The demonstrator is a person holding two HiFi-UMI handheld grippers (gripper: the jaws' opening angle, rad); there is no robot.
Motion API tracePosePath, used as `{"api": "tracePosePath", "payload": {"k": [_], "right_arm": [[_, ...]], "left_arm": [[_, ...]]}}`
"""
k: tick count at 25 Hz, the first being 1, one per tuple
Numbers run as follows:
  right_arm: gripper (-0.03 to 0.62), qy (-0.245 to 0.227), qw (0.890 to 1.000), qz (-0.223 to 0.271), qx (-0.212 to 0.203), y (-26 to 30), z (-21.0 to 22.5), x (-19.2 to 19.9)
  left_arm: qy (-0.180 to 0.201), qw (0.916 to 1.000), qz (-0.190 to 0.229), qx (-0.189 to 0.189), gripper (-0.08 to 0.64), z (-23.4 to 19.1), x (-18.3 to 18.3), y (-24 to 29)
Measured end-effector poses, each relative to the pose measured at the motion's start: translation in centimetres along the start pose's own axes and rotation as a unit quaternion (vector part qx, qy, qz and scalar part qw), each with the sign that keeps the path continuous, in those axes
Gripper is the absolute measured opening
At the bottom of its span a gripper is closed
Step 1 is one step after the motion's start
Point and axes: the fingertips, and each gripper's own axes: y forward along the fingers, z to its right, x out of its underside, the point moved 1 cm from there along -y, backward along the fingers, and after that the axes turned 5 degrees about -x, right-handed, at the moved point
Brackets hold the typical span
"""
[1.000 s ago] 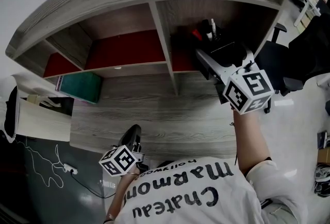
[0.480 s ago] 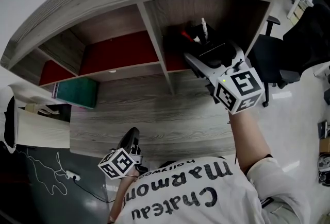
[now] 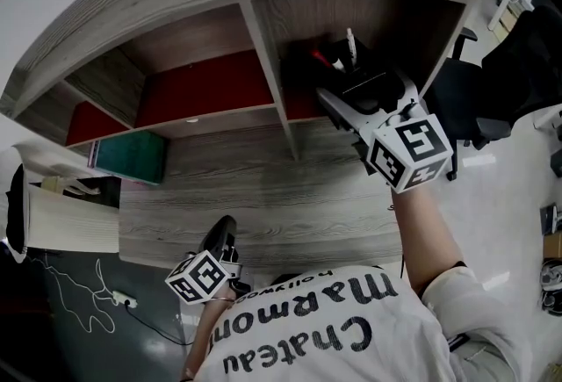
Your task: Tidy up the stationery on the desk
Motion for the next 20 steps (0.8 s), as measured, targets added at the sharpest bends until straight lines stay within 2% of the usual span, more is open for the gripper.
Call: {"api": "tracePosePath", "payload": {"k": [20], "right_arm": [[0.466,-0.006,1.0,0.002,0.014,1.0,0.2,0.3]], "left_arm": [[0.003,0.9999,0.017,-0.002,0.017,-0.5,-1.3,-0.1]]}}
